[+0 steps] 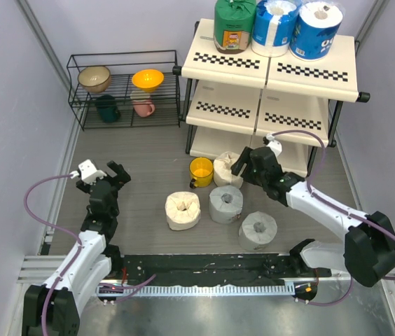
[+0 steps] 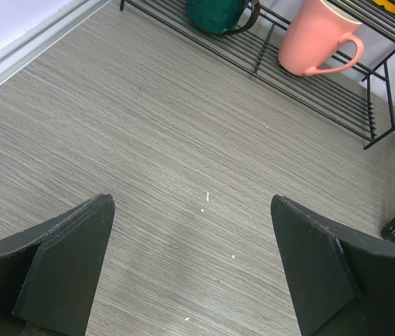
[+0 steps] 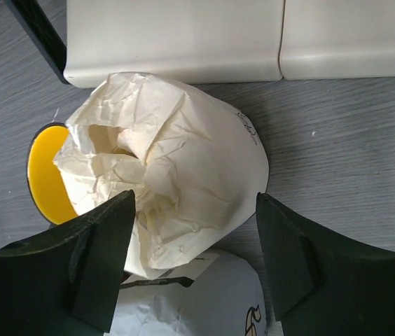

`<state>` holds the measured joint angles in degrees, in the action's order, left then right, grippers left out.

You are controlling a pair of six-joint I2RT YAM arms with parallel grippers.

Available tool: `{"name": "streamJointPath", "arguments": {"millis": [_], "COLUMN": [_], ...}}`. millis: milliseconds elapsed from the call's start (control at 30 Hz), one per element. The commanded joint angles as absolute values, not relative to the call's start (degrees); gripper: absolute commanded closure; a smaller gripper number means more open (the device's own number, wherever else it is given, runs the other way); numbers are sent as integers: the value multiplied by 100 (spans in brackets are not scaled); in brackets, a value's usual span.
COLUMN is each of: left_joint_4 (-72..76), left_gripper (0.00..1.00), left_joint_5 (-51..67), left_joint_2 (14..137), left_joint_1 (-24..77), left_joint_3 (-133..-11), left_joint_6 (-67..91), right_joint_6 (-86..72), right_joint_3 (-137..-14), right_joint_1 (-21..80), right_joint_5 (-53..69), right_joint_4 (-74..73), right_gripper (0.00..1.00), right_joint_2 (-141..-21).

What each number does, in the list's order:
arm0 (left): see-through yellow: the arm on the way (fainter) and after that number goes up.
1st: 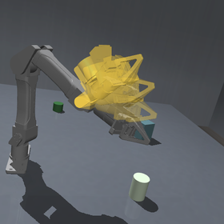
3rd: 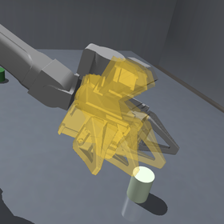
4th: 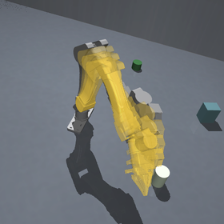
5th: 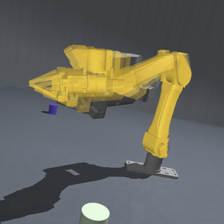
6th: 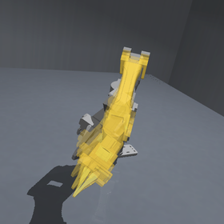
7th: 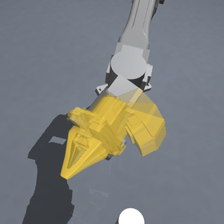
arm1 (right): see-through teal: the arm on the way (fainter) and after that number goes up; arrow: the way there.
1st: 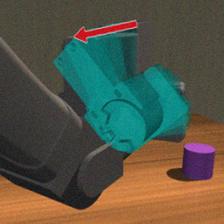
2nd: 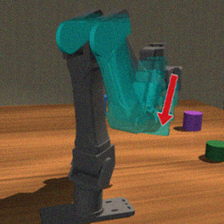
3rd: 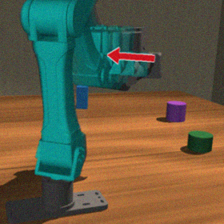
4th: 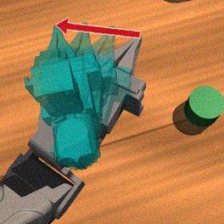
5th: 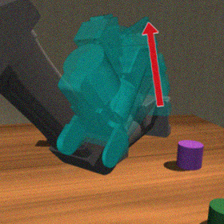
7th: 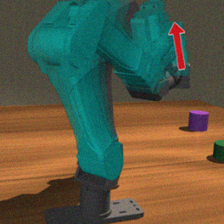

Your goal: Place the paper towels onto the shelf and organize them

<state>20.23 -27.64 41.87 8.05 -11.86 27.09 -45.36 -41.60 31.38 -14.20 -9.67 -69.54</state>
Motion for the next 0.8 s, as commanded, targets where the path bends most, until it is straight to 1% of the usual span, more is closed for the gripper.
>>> {"name": "streamJointPath", "arguments": {"millis": [0,400,567,600,733,767], "left_joint_4": [2162,2162,2162,2162,2162,2162], "left_gripper": [0,0,0,0,0,0], "left_joint_5": [-2856,-2856,-2856,-2856,-2856,-2856], "left_joint_2": [4140,4157,4166,4175,4166,4166], "left_joint_1": [782,782,782,782,791,782], "left_joint_3": [-1204,-1222,-1213,-1222,-1222,-1222], "left_joint_6": [2769,2769,2769,2769,2769,2769], "right_joint_6": [-4649,-4588,-4570,-4562,-4562,-4562], "right_joint_3": [-4316,-4342,-4298,-4289,-4219,-4158], "right_joint_1": [3164,3173,3199,3208,3226,3226], "right_joint_5": [-1626,-1758,-1881,-1890,-1960,-1960], "right_joint_4": [-572,-378,-369,-369,-422,-422], "right_gripper": [25,25,29,30,42,48], "right_joint_2": [-7154,-7699,-7778,-7787,-7639,-7568]}}
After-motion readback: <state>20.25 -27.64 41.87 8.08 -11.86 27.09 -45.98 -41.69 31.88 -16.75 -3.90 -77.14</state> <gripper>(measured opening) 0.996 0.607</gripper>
